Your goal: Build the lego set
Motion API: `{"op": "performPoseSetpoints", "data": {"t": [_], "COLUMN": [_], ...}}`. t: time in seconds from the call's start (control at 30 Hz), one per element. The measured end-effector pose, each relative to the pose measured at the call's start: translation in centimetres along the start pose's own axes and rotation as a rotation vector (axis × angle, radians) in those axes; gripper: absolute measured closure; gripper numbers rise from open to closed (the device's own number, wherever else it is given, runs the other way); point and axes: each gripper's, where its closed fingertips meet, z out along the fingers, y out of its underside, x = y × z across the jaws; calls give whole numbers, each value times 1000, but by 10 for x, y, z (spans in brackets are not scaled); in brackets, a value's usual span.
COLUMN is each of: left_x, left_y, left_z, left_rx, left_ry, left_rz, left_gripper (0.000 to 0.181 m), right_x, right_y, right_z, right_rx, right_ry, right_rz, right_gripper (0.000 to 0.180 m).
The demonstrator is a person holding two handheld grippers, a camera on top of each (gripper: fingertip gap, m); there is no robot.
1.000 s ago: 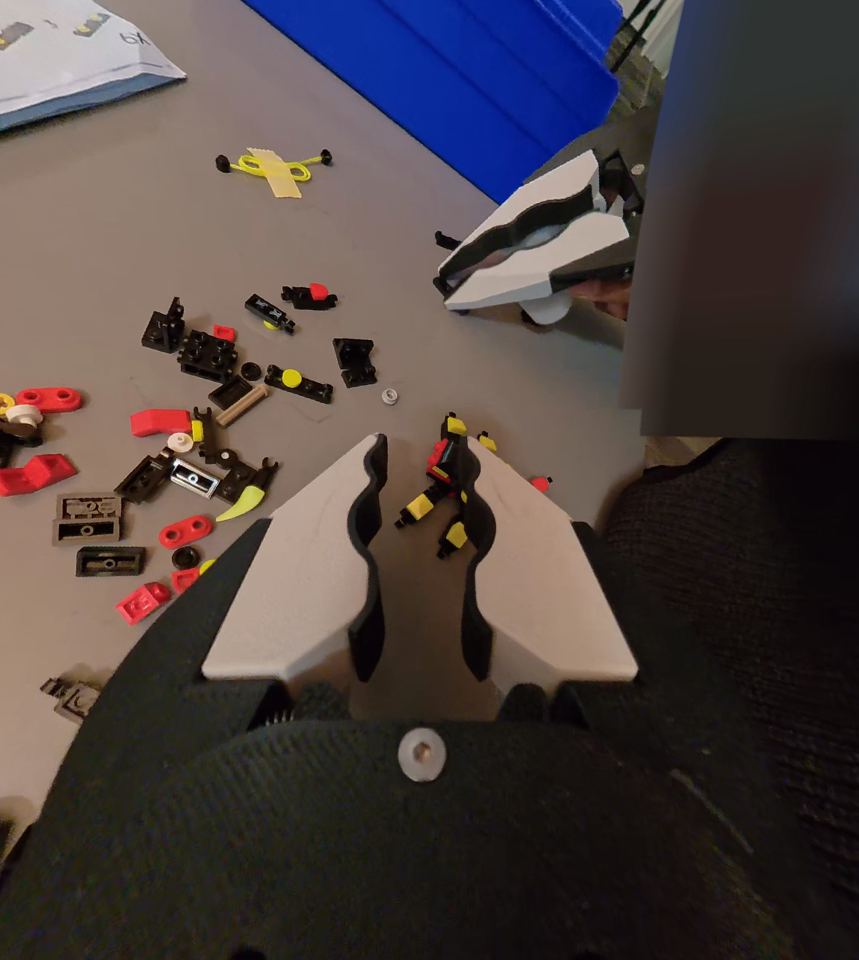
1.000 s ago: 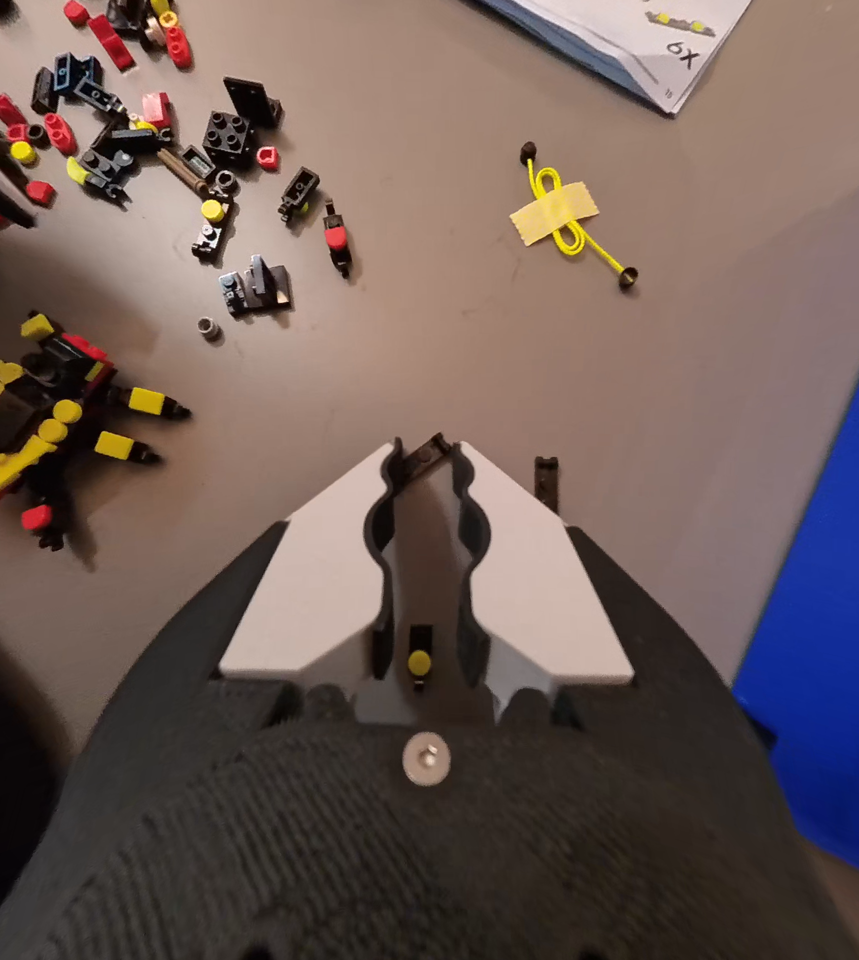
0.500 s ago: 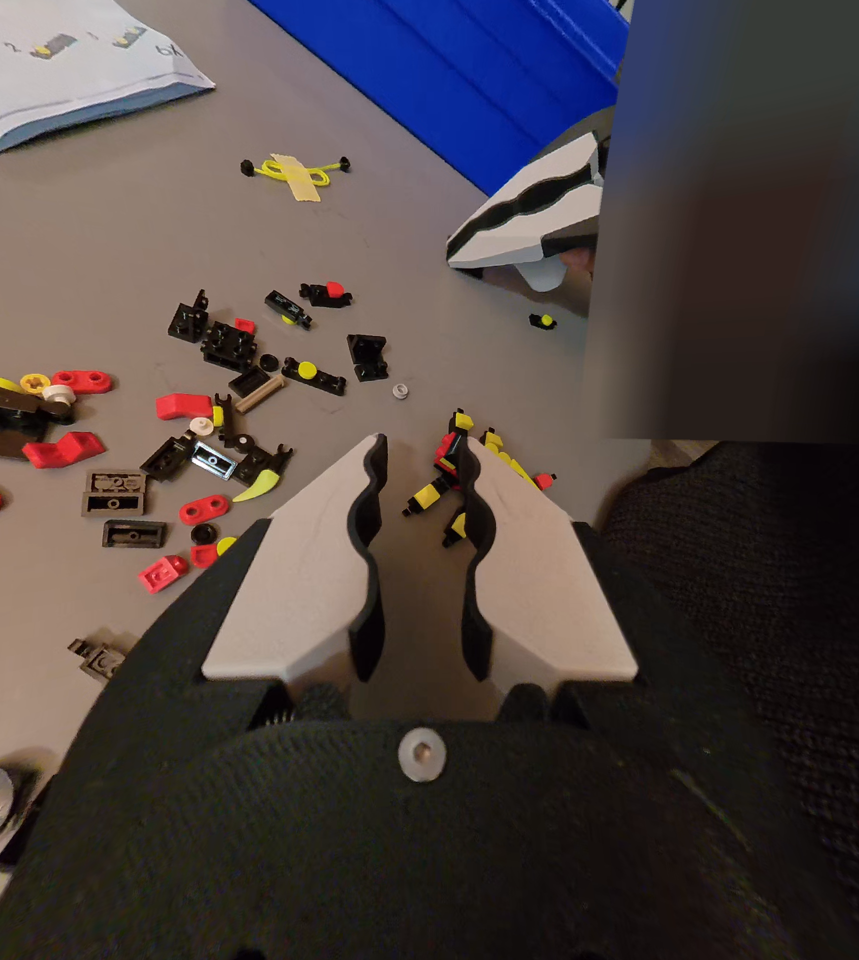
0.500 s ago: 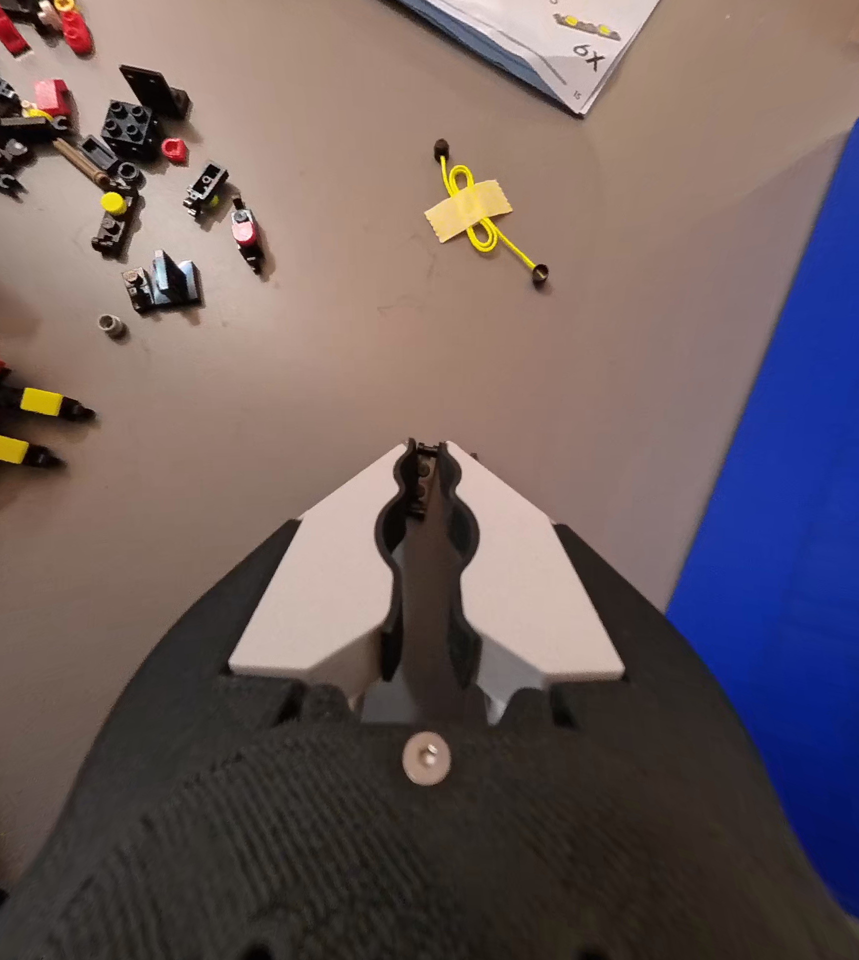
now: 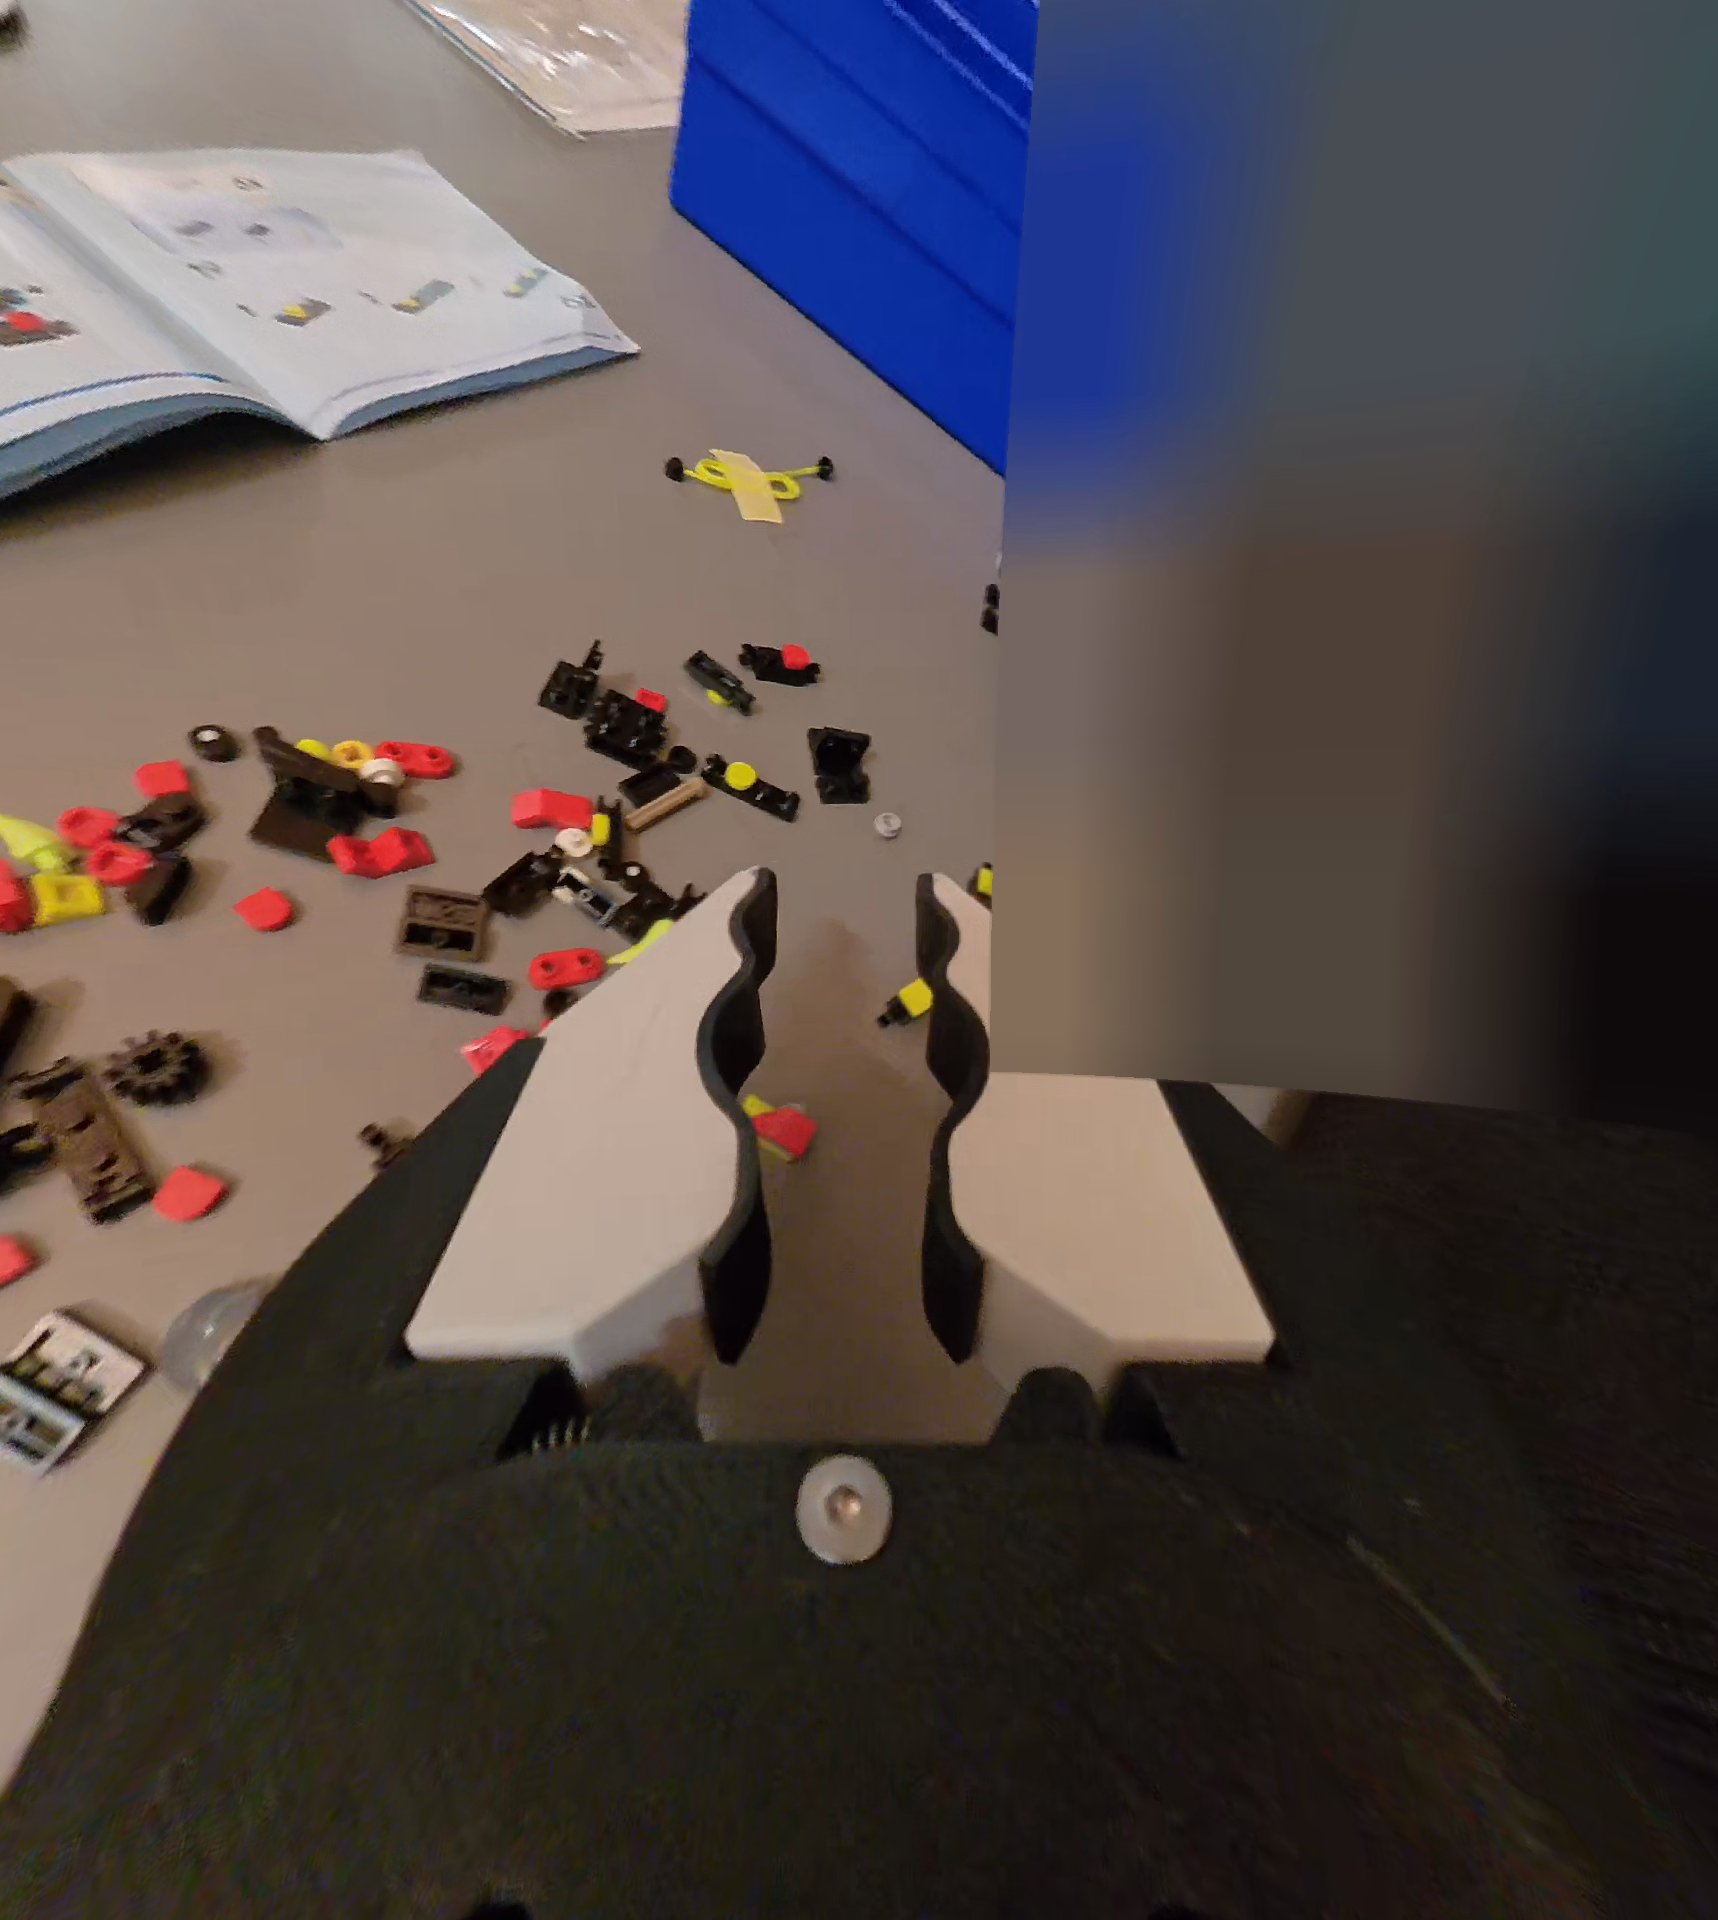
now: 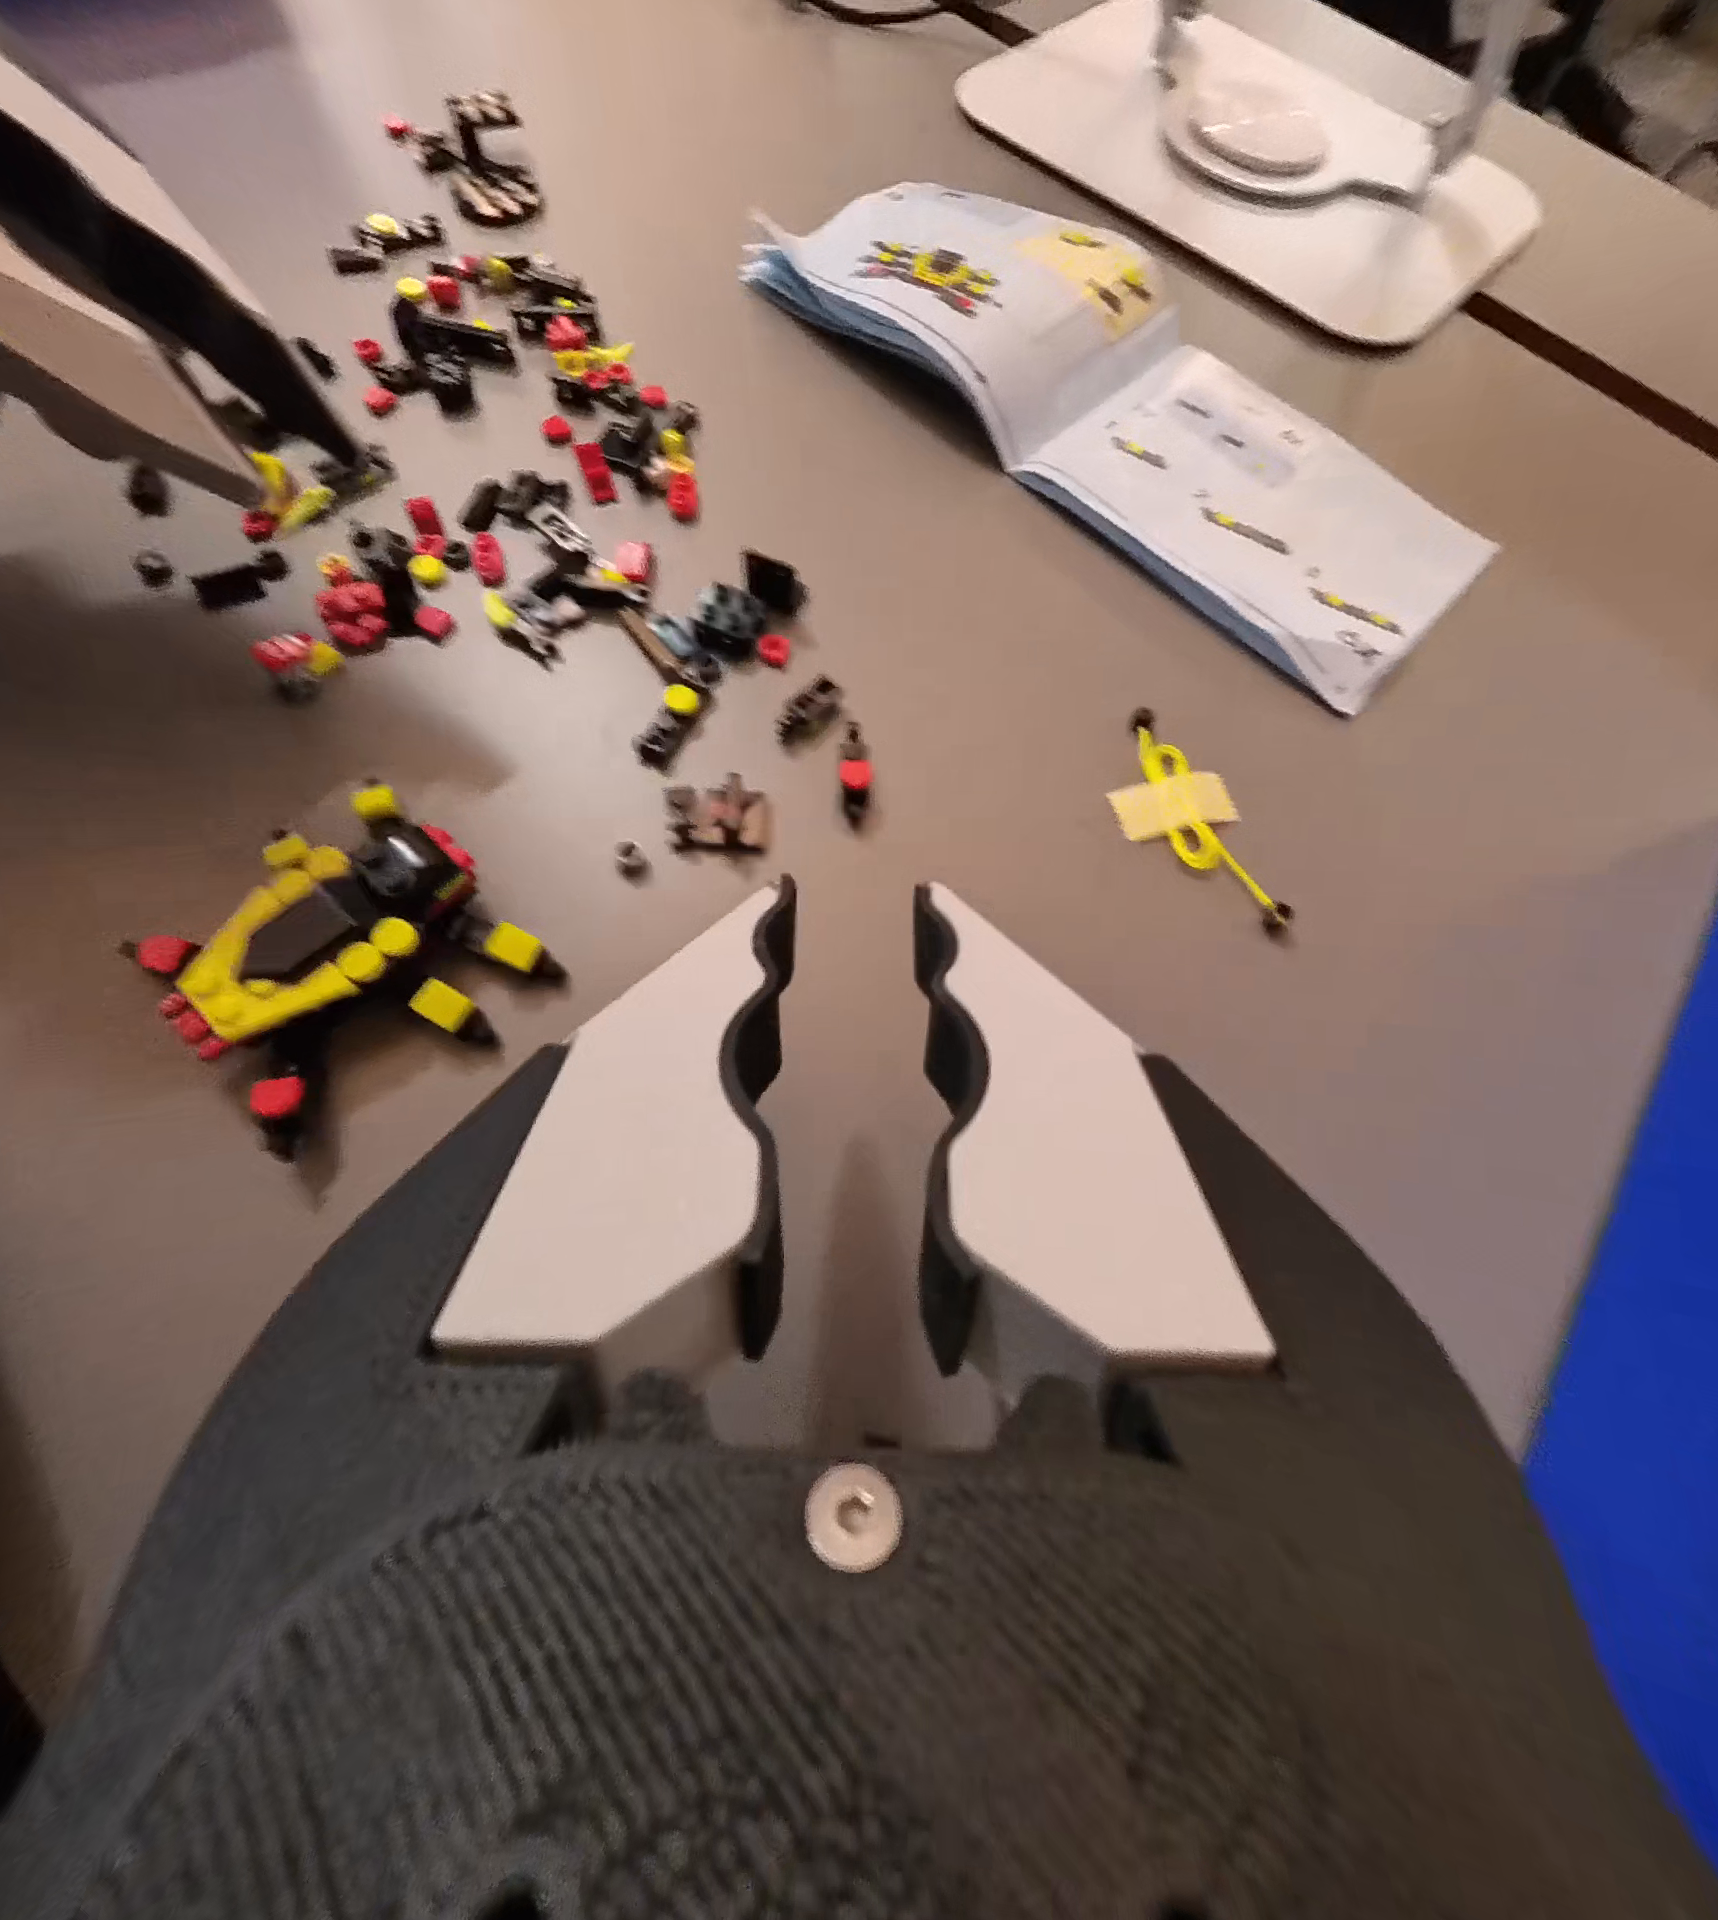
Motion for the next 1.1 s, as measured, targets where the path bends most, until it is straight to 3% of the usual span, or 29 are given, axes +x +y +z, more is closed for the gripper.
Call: {"op": "performPoseSetpoints", "data": {"t": [0.37, 0.57, 0.7, 0.8, 0.97, 1.1], "left_x": [3, 2, 0, -1, -3, 0], "left_y": [17, 23, 23, 23, 23, 20], "left_z": [-13, -22, -27, -26, -20, -10], "left_rx": [-14, -6, 4, 3, -14, -26], "left_ry": [-53, -81, -97, -103, -96, -56], "left_rz": [2, -9, -19, -16, -6, -9], "left_gripper": [157, 157, 157, 157, 157, 157], "right_x": [-55, -54, -48, -19, 38, 44], "right_y": [-12, -9, -21, -27, 13, 43], "right_z": [73, 86, 77, 49, -3, -9], "right_rx": [-189, -237, -181, -116, -162, -291], "right_ry": [-162, -169, -187, -101, 80, 147], "right_rz": [3, -19, 11, 49, 137, 13], "right_gripper": [156, 171, 173, 173, 174, 173]}}
